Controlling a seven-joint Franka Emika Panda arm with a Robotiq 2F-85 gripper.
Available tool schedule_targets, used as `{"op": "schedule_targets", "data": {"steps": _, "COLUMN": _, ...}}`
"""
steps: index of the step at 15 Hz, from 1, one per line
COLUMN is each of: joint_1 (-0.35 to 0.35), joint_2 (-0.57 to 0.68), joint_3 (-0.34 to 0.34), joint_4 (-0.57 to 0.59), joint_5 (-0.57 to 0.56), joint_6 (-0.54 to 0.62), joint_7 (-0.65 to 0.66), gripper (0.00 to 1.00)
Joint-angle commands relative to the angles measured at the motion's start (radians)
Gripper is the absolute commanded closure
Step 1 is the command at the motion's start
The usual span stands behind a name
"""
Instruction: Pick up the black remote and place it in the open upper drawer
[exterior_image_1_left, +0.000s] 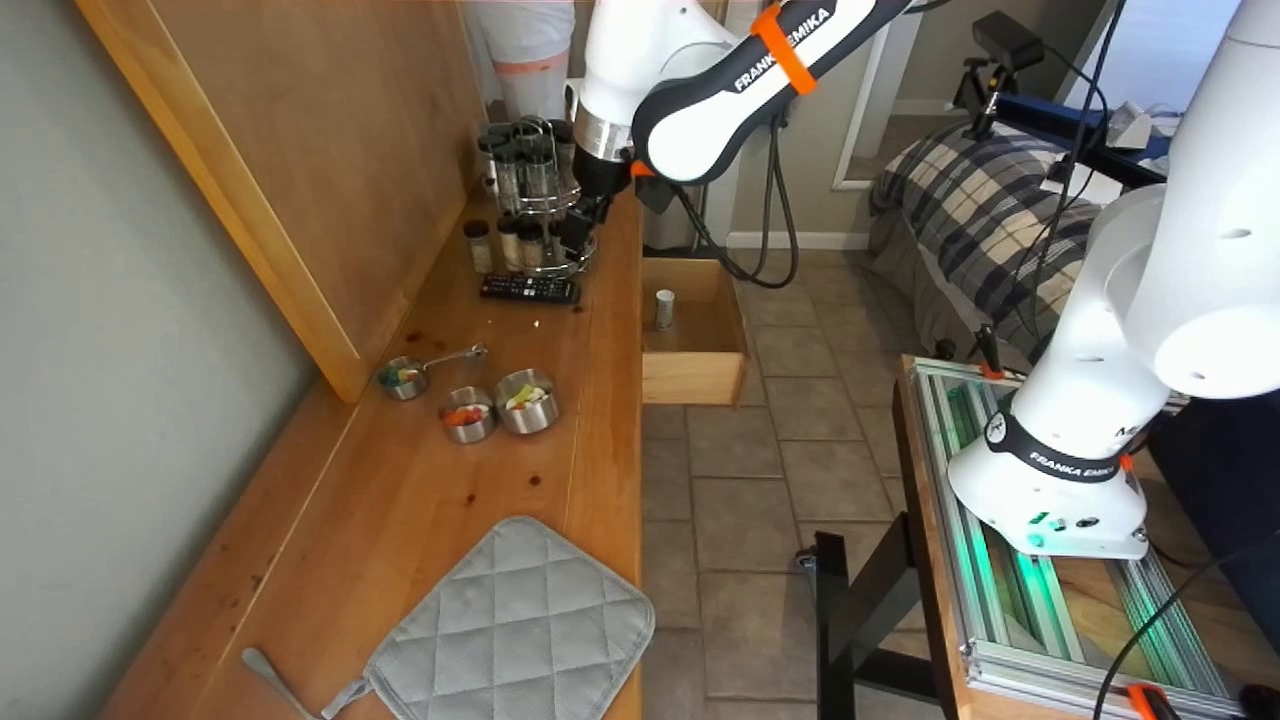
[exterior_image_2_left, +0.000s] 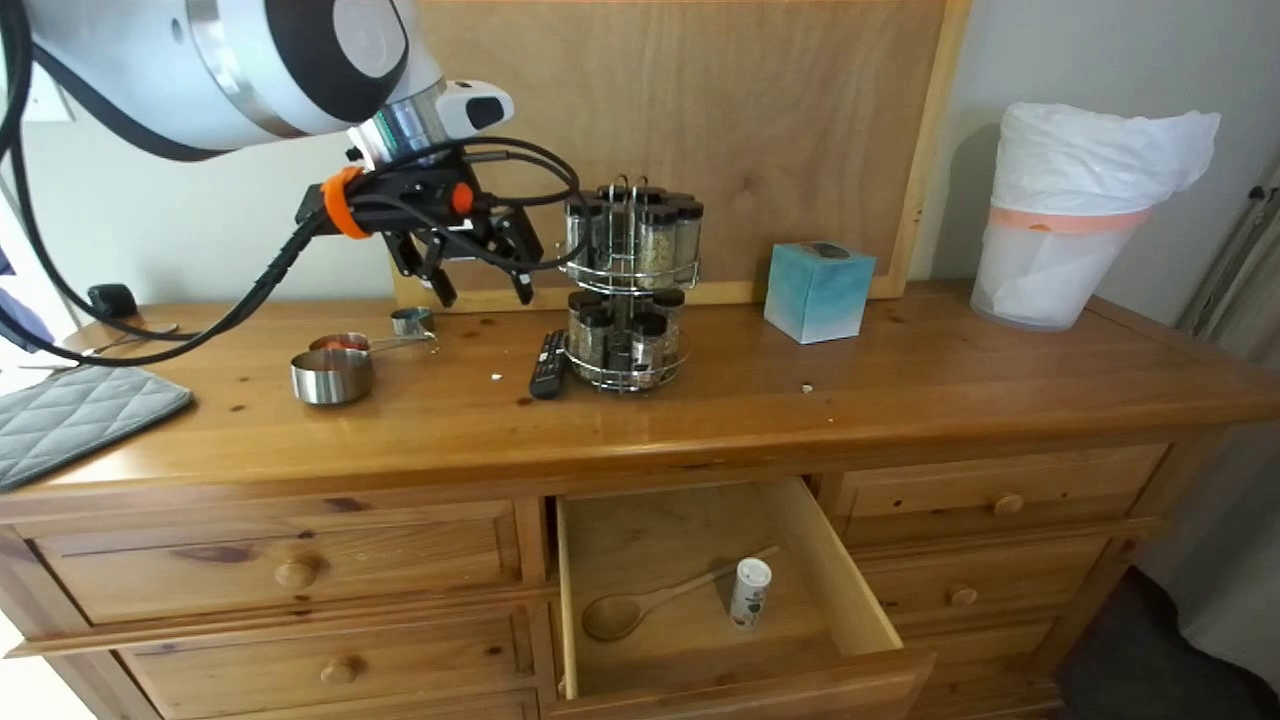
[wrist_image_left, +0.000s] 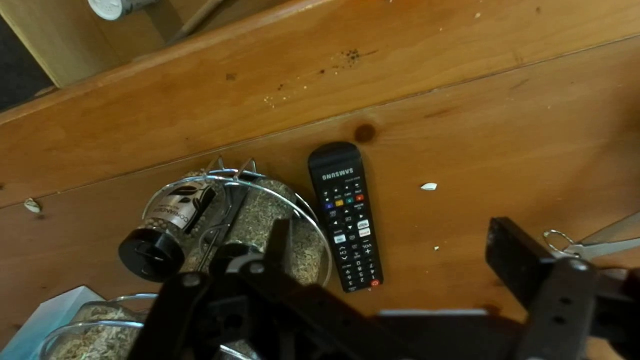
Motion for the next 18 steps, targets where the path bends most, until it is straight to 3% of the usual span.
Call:
{"op": "schedule_targets", "data": {"steps": 1, "joint_1": 0.011, "joint_2": 0.0, "joint_3": -0.012, "joint_4": 0.002, "joint_5": 0.007, "joint_6": -0.002, "joint_7": -0.008, "gripper": 0.0}}
{"op": "schedule_targets", "data": {"steps": 9, "joint_1": 0.018, "joint_2": 0.126, "joint_3": -0.035, "joint_4": 0.025, "joint_5": 0.003, "joint_6": 0.119, "joint_7": 0.087, "gripper": 0.0}}
{"op": "schedule_targets", "data": {"steps": 18, "joint_1": 0.01, "joint_2": 0.295, "joint_3": -0.046, "joint_4": 0.069, "joint_5": 0.098, "joint_6": 0.327, "joint_7": 0.03, "gripper": 0.0}}
